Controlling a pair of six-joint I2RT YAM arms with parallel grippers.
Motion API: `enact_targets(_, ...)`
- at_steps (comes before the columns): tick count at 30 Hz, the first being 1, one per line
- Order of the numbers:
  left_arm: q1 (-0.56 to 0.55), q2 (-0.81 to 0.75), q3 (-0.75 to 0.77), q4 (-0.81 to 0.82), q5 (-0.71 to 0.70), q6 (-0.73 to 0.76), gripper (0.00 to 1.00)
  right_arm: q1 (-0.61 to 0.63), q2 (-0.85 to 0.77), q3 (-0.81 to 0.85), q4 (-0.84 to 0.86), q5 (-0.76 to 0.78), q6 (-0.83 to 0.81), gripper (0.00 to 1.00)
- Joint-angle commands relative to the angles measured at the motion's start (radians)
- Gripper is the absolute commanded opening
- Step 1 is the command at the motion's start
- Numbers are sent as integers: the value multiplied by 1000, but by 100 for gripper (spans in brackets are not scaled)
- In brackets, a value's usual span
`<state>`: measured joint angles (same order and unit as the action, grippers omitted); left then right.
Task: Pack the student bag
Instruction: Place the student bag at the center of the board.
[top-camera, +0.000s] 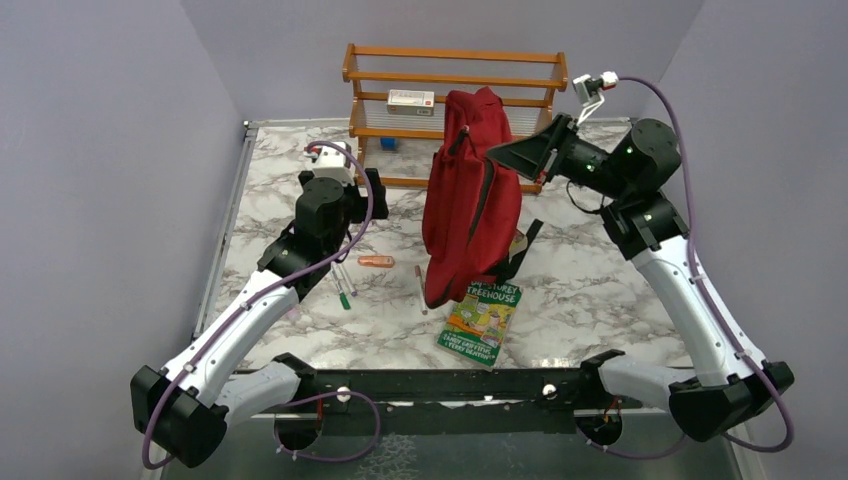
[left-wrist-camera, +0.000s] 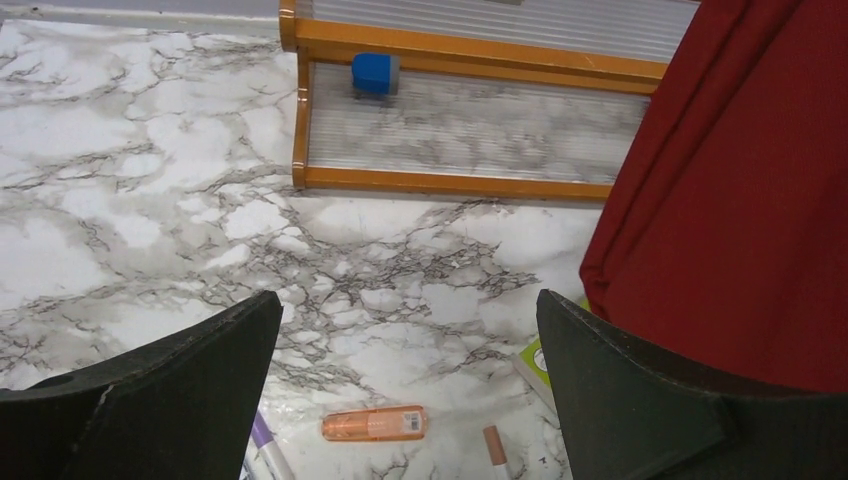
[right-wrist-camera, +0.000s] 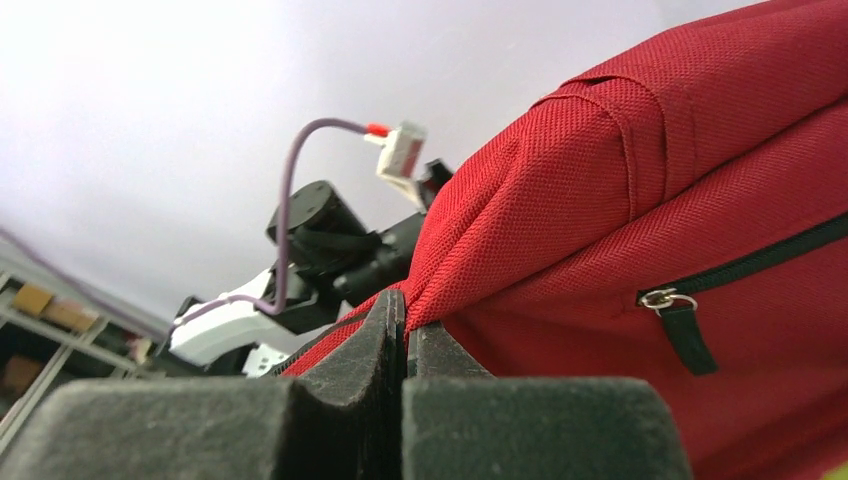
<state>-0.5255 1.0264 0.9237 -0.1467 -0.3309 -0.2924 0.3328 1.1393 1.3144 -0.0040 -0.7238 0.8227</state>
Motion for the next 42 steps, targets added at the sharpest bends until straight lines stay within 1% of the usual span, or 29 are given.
enact_targets(1, 1, -22, -4, -17, -64, -14, 99, 110, 38, -4, 241, -15, 56, 1)
enact_targets(6, 2, -35, -6, -38, -104, -12, 99, 259, 131, -38, 352, 30, 73, 1)
enact_targets(8, 2, -43, -9, -43, -118, -4, 99, 273, 145, -79, 391, 52, 88, 1)
enact_targets(10, 3, -50, -13, -43, -125, 4, 99, 273, 130, -147, 417, 108, 95, 1)
enact_targets(11, 4, -49, -14, -43, -126, 9, 99, 273, 116, -176, 407, 136, 83, 1)
enact_targets(13, 4, -44, -14, -45, -125, 14, 99, 273, 78, -223, 335, 214, 40, 1)
enact_targets(17, 4, -23, -13, -43, -107, 21, 99, 273, -57, -329, 93, 487, -45, 1)
enact_targets(19, 4, -5, -13, -38, -83, 27, 99, 273, -117, -374, -47, 626, -75, 6)
enact_targets(22, 4, 23, -9, -29, -42, 32, 99, 272, -181, -426, -193, 777, -116, 12)
enact_targets(30, 4, 96, 0, -3, 47, 9, 99, 272, -281, -463, -522, 1020, -142, 33)
enact_targets(33, 4, 134, 16, 8, 92, 9, 99, 272, -311, -454, -596, 1089, -140, 47)
enact_targets(35, 4, 159, 34, 16, 126, 12, 99, 272, -327, -443, -631, 1130, -141, 54)
enact_targets(38, 4, 193, 56, 38, 200, 25, 99, 272, -336, -428, -653, 1166, -155, 60)
enact_targets(42, 0, 245, 97, 58, 314, 43, 99, 272, -325, -417, -662, 1190, -186, 64)
